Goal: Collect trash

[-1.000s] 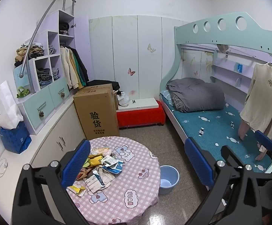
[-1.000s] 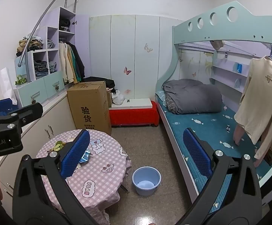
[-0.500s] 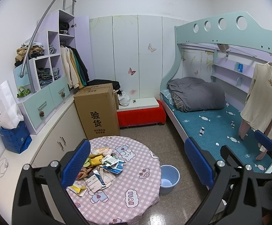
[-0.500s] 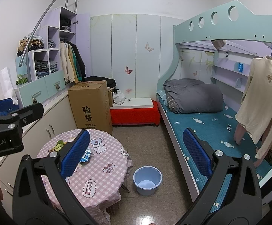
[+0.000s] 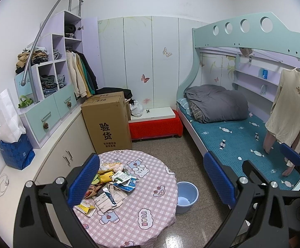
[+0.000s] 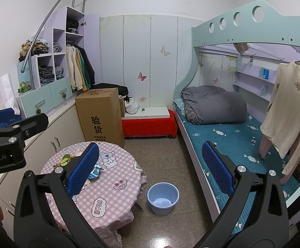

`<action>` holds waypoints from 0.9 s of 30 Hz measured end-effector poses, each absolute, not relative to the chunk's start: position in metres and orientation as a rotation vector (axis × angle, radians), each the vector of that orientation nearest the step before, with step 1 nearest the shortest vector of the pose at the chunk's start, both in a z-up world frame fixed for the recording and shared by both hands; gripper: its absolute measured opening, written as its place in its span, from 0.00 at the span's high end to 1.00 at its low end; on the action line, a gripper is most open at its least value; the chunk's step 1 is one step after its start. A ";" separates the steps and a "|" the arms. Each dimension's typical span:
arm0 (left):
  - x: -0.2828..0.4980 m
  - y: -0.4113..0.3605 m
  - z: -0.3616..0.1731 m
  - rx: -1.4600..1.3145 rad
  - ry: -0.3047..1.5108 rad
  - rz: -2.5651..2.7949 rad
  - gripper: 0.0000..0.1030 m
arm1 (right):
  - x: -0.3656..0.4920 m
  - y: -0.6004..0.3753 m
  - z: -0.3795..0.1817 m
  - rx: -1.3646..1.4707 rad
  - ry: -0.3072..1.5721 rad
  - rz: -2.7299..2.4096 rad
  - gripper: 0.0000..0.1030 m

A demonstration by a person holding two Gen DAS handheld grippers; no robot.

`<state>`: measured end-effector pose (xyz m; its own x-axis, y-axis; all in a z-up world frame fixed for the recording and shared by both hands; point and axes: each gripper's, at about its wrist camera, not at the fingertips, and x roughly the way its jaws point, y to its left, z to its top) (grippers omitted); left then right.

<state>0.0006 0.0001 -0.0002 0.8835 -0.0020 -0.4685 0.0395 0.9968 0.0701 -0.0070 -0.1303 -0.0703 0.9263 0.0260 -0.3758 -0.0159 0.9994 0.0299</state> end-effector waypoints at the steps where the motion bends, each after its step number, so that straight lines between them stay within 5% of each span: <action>1: 0.001 0.000 0.000 0.078 0.487 -0.023 0.04 | -0.007 -0.130 -0.070 0.027 0.386 0.022 0.06; 27: -0.002 0.007 -0.019 0.080 0.492 -0.027 0.04 | -0.005 -0.127 -0.073 0.031 0.386 0.020 0.06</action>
